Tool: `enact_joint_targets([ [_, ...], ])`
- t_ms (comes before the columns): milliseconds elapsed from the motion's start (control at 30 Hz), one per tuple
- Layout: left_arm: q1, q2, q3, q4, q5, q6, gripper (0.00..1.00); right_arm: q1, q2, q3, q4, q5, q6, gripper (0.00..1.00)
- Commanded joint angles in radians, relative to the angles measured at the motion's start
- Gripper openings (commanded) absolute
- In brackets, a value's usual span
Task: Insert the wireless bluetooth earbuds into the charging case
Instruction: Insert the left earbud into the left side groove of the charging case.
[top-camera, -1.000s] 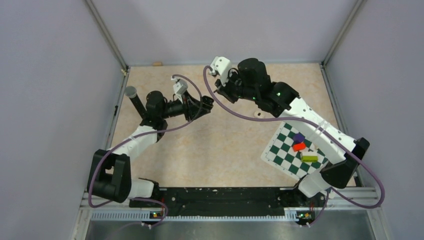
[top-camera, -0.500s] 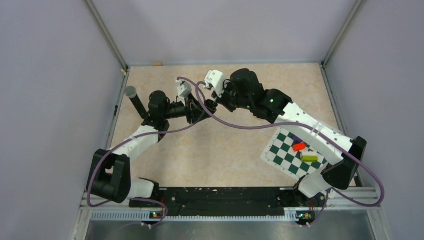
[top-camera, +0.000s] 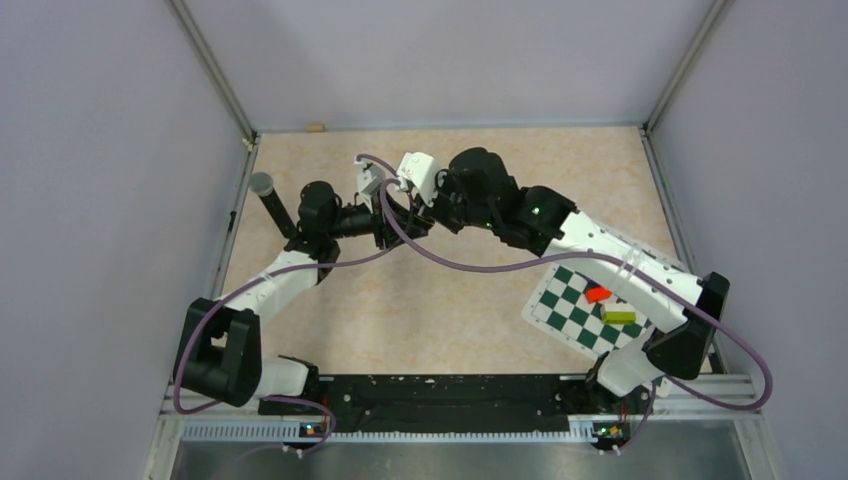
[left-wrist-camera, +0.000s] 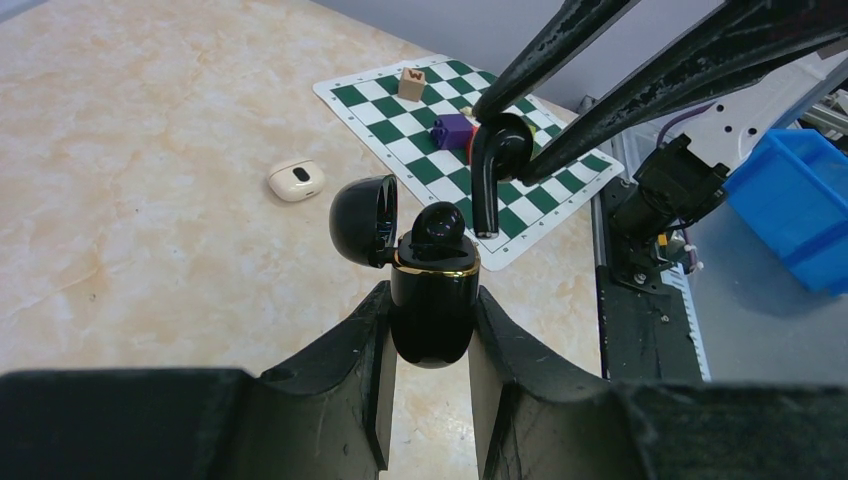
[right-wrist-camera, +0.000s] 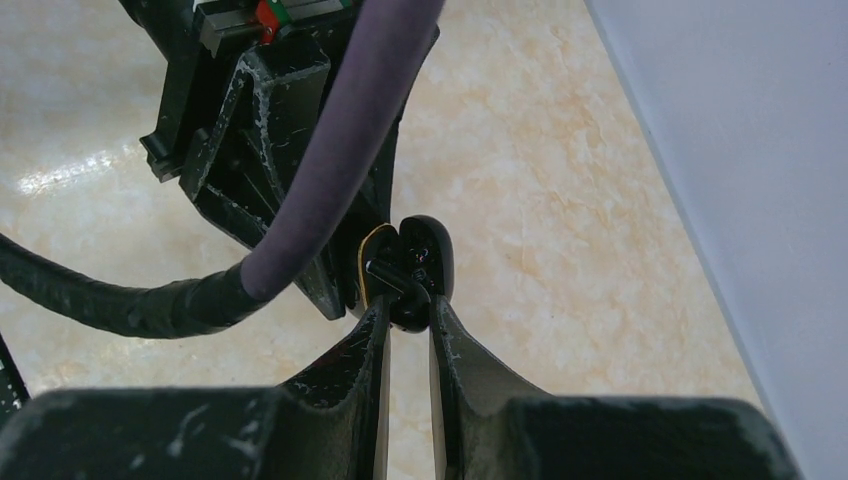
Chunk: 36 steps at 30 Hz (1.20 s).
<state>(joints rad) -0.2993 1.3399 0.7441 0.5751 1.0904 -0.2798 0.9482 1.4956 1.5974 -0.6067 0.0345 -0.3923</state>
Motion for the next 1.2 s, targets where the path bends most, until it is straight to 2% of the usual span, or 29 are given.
enact_joint_targets([
  [0,-0.006,0.001,0.038,0.038,0.033,0.012,0.00,0.025,0.009,0.008,0.050,0.047,-0.015,0.08],
  [1167,-0.011,0.002,0.032,0.057,0.045,0.008,0.00,0.073,0.023,-0.031,0.065,0.096,-0.059,0.08],
])
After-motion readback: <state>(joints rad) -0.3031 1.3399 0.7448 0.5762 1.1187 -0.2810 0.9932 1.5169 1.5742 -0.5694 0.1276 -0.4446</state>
